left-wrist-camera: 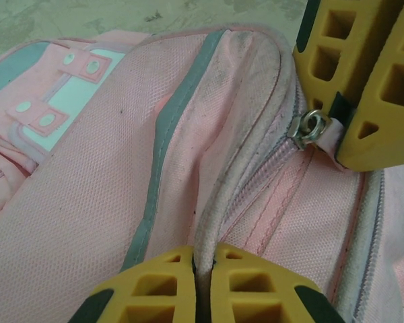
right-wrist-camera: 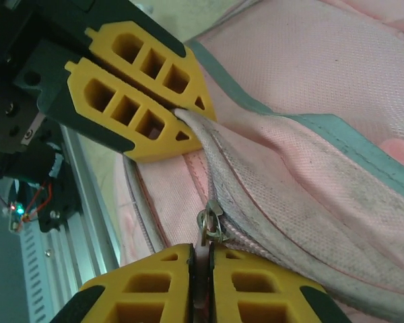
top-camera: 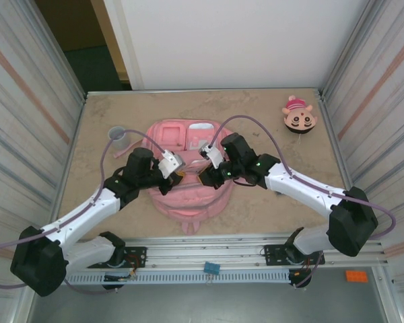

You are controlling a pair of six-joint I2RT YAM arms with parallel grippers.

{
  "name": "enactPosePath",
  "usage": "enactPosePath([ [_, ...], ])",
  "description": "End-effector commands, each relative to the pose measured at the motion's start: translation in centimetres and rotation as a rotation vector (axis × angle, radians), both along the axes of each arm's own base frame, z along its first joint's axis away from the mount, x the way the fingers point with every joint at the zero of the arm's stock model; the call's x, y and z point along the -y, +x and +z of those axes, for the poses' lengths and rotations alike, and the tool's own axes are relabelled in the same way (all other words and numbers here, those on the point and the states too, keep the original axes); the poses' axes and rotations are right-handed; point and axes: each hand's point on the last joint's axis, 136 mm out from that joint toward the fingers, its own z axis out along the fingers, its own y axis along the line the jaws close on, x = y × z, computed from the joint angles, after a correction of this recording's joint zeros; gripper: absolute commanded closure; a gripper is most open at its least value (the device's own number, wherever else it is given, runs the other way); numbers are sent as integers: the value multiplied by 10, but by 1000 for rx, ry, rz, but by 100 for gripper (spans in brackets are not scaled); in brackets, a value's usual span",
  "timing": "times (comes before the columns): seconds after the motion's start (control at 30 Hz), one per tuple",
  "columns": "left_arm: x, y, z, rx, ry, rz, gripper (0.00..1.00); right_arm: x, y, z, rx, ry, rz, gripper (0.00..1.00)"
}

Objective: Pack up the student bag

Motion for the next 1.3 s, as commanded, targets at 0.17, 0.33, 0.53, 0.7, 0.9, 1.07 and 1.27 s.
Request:
enactPosePath([
  [0.17, 25, 10, 69, 208, -138, -78, 100, 8, 1, 17, -98, 90, -96, 100],
  [0.33, 25, 16, 71, 189, -161, -36, 100, 3, 3, 17, -112, 91, -142, 100],
  [0.53, 35, 21, 70, 177, -158, -19, 100, -31, -8, 27, -122, 139, -148, 100],
  [0.7, 36, 16, 69, 198, -150, -48, 100, -22, -1, 27, -203, 149, -224, 87],
  [0.9, 25, 0, 68, 219, -167, -159, 100, 24, 17, 40, -427, 306, -379, 45],
  [1.07, 18, -5, 68, 259, -170, -209, 100, 32, 29, 40, -577, 362, -461, 42],
  [1.27, 20, -13, 59, 256, -135, -290, 100, 21, 49, 35, -749, 449, -557, 45],
])
